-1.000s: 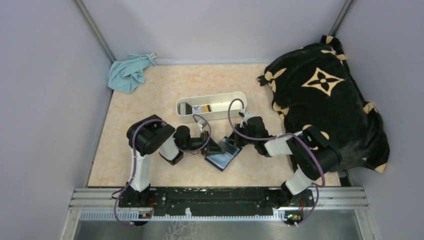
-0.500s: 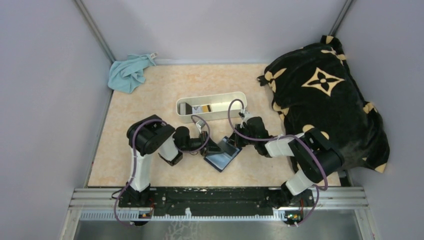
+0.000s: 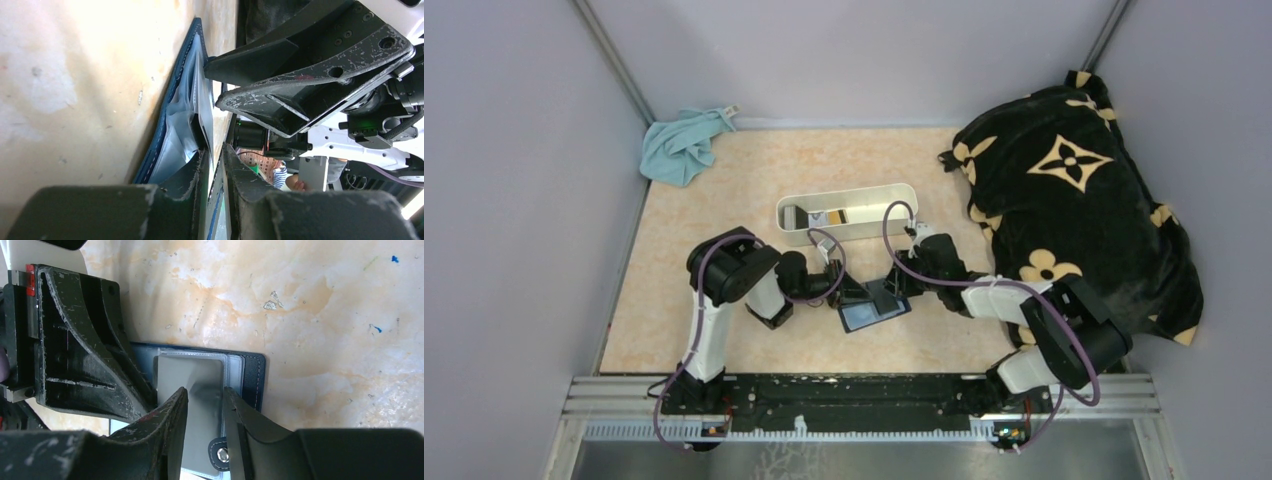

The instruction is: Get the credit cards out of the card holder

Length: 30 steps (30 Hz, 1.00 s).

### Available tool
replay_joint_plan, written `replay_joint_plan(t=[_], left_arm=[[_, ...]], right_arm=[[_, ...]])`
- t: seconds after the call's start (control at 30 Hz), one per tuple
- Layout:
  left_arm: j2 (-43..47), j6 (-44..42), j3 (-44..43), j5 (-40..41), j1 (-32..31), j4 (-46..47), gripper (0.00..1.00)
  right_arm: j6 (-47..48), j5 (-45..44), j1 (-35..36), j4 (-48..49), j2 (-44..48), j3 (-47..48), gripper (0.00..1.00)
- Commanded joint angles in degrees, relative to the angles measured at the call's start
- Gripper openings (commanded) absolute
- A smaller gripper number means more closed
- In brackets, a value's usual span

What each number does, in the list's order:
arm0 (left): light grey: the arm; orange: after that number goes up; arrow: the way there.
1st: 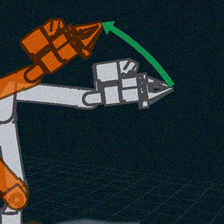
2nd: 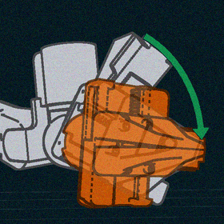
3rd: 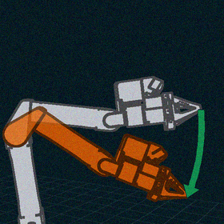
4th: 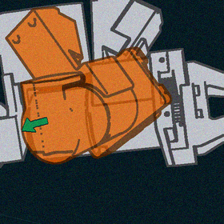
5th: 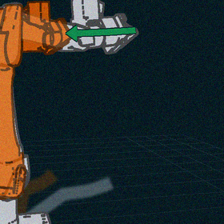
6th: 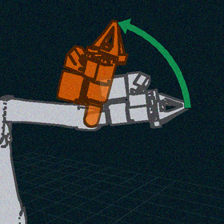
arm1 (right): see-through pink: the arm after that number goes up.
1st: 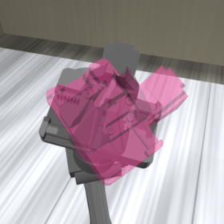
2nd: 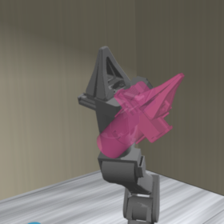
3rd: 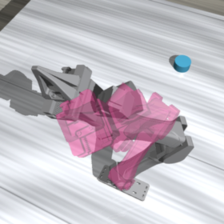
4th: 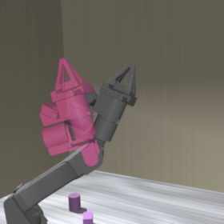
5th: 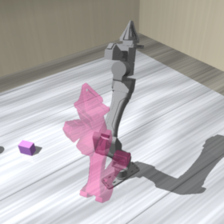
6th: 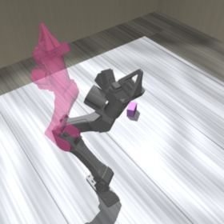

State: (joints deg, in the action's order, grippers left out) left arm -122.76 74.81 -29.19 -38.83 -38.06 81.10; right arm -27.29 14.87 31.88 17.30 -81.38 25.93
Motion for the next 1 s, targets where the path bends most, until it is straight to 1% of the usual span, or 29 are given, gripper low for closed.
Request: replay_joint_plan(t=[0.0,0.33,0.47,0.57,0.97], left_arm=[[-1.6,1.2,-0.9,1.5,0.5,5.4,0.22],[-3.1,1.7,-1.2,1.4,0.6,5.9,0.22],[-3.9,1.8,-1.8,1.3,0.6,5.5,0.22],[-4.4,1.9,-2.5,1.5,0.6,4.9,0.22],[-4.8,2.2,-4.9,1.6,0.5,1.4,0.24]], right_arm=[[2.1,-3.7,0.8,-6.0,0.8,0.8,0.34],[2.4,-4.5,0.4,-6.5,-1.0,0.8,0.33],[2.2,-2.7,0.4,-5.3,-1.9,0.1,0.39],[1.1,-1.1,0.4,-3.6,-1.8,-1.0,0.39],[-0.2,-0.3,0.4,-2.0,-1.6,-2.6,0.35]])
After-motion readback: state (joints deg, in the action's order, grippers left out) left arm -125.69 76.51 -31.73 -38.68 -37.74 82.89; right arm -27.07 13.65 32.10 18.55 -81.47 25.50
